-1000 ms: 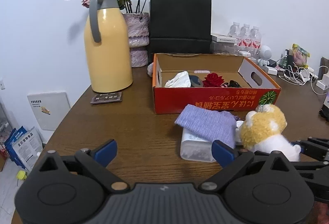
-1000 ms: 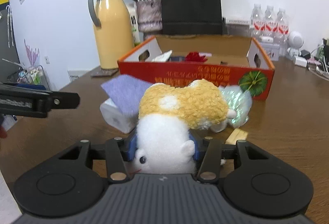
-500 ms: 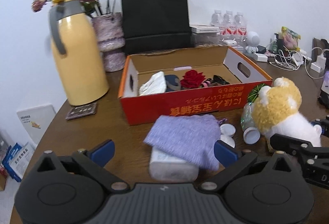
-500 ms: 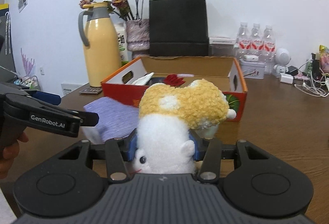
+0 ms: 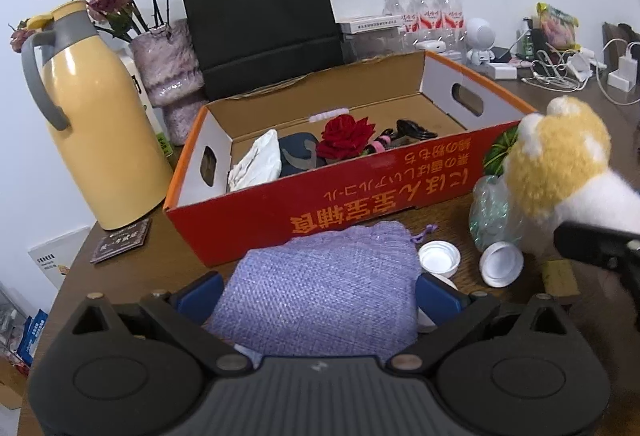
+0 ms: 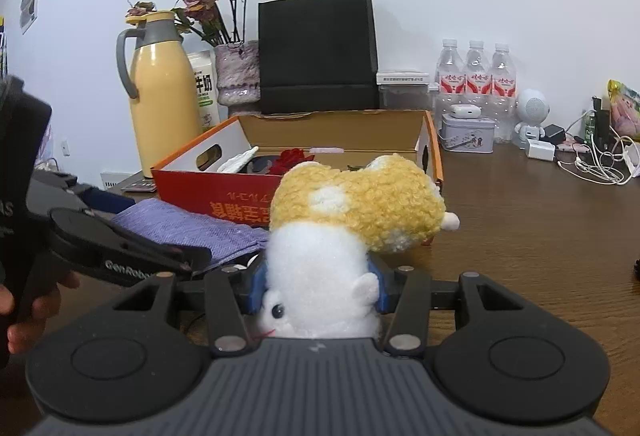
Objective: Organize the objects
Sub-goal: 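Grasp the purple cloth pouch with the left gripper while the right gripper grasps the plush toy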
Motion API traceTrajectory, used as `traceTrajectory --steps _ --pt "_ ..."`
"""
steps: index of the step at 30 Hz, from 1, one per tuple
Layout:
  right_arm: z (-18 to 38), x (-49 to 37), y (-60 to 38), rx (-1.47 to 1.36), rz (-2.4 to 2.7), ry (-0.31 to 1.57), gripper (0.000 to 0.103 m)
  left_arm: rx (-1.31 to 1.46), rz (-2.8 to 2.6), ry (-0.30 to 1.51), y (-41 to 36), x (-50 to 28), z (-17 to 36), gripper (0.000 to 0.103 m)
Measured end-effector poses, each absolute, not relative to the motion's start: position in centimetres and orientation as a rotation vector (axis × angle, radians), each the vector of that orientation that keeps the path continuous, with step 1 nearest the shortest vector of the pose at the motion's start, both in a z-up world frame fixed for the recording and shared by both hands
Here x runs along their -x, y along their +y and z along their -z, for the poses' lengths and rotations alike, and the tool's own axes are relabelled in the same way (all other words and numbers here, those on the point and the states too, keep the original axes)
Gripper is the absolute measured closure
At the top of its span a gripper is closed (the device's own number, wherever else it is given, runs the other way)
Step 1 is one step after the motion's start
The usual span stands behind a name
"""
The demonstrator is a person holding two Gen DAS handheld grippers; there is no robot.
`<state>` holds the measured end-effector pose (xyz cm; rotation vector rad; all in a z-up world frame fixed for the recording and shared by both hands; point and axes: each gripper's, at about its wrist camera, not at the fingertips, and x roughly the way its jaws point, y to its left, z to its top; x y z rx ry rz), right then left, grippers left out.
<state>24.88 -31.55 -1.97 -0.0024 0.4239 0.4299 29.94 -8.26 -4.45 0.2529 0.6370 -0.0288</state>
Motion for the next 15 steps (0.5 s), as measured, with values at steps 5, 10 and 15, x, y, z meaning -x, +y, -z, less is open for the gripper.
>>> traceTrajectory --steps 5,10,15 --pt "2.8 -25.0 -31.4 0.008 -0.439 0.418 0.054 -0.247 0.021 0.633 -8.1 -30.1 5.4 0.020" --pt "2.8 -25.0 -31.5 -0.003 -0.444 0.413 0.054 -0.234 0.028 0.596 -7.9 -29.3 5.1 0.038" --pt "2.8 -25.0 -31.5 0.000 -0.442 0.412 0.054 -0.194 0.052 0.563 -7.6 -28.4 4.1 0.045"
